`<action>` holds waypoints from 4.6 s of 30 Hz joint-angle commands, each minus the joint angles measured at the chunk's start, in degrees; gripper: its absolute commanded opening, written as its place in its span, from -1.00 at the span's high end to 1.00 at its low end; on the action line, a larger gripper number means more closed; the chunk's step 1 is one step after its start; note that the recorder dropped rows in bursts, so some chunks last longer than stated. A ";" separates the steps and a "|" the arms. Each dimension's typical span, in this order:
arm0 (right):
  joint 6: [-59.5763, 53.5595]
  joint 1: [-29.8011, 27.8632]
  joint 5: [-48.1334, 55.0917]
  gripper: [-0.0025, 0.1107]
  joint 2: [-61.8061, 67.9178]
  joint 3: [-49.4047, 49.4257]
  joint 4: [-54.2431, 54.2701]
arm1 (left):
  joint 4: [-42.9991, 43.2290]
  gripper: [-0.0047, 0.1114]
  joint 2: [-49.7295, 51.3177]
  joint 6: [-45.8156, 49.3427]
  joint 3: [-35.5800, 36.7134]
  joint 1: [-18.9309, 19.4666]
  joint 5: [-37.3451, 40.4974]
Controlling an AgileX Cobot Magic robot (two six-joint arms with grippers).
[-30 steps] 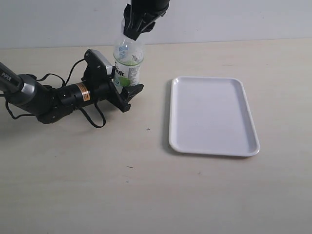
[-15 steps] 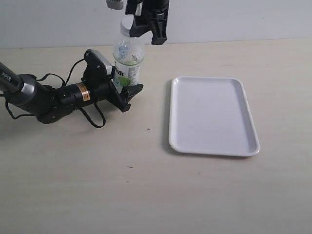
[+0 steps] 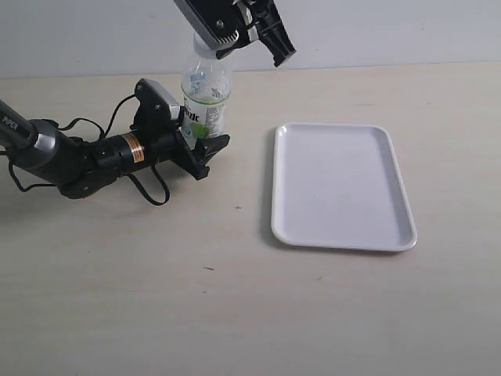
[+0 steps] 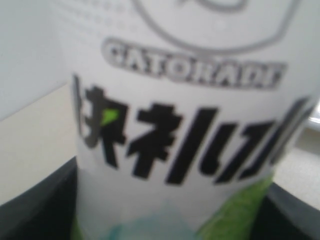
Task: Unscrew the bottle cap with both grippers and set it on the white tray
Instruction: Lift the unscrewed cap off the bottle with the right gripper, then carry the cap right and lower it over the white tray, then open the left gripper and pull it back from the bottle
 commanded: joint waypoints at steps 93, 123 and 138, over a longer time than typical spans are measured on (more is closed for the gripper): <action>103.90 -8.64 -6.28 0.96 -2.30 30.79 -15.18 | 0.53 0.15 0.33 -16.81 0.35 -0.20 -2.35; 102.89 -8.64 -6.55 0.96 -2.30 30.79 -16.55 | 7.77 -0.64 -2.03 -16.81 1.58 2.68 1.30; 102.61 -8.64 -6.74 0.96 -2.30 30.79 -18.14 | 9.05 -0.64 -4.51 -17.98 5.39 3.06 1.96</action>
